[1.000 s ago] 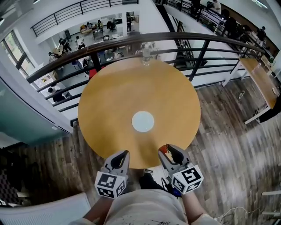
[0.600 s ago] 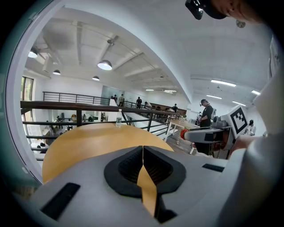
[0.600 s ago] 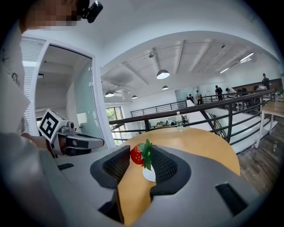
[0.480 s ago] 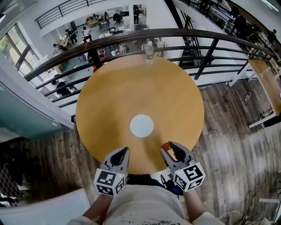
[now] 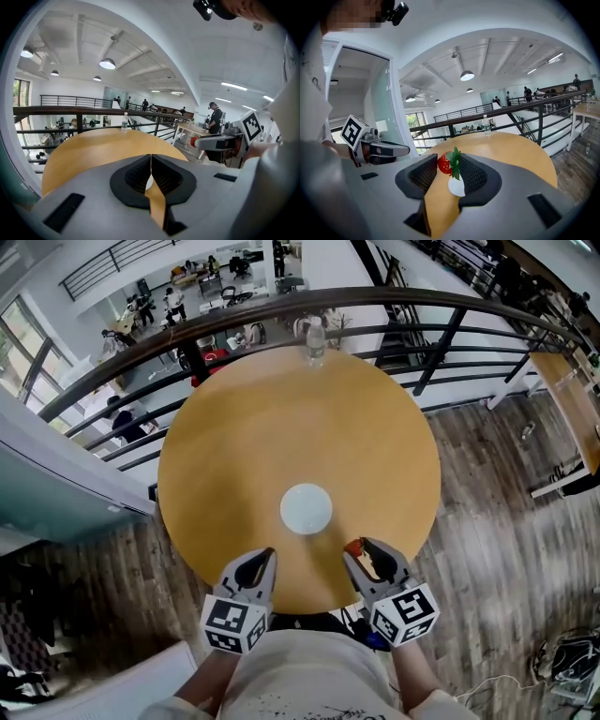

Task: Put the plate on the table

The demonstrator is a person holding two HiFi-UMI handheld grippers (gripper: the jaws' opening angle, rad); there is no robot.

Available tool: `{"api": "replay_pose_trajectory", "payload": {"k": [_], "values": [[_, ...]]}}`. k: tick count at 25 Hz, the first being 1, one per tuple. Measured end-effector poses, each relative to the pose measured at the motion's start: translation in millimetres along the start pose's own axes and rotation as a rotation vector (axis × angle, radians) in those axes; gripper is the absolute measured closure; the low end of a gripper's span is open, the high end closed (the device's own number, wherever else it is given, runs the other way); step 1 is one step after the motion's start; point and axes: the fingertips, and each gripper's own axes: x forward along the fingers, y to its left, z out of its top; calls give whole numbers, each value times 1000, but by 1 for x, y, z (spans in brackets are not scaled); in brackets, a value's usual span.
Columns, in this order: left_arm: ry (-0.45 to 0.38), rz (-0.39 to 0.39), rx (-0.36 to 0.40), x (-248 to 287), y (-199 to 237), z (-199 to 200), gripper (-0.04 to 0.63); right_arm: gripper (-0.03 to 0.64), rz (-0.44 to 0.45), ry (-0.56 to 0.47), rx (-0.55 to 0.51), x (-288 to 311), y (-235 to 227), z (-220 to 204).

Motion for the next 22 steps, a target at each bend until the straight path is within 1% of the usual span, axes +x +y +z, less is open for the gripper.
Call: {"api": "replay_pose_trajectory", "payload": {"k": [10,20,22], "values": [[34,-42,-1,23,21,-4,571,454,-31,32,4,30,-7,-3],[66,-63,13,53,36,-15,571,454,-27,76,-2,61,-17,-26],[72,-63,30,59,39,-19,571,454,-30,85,0,67,-20,-32]]}}
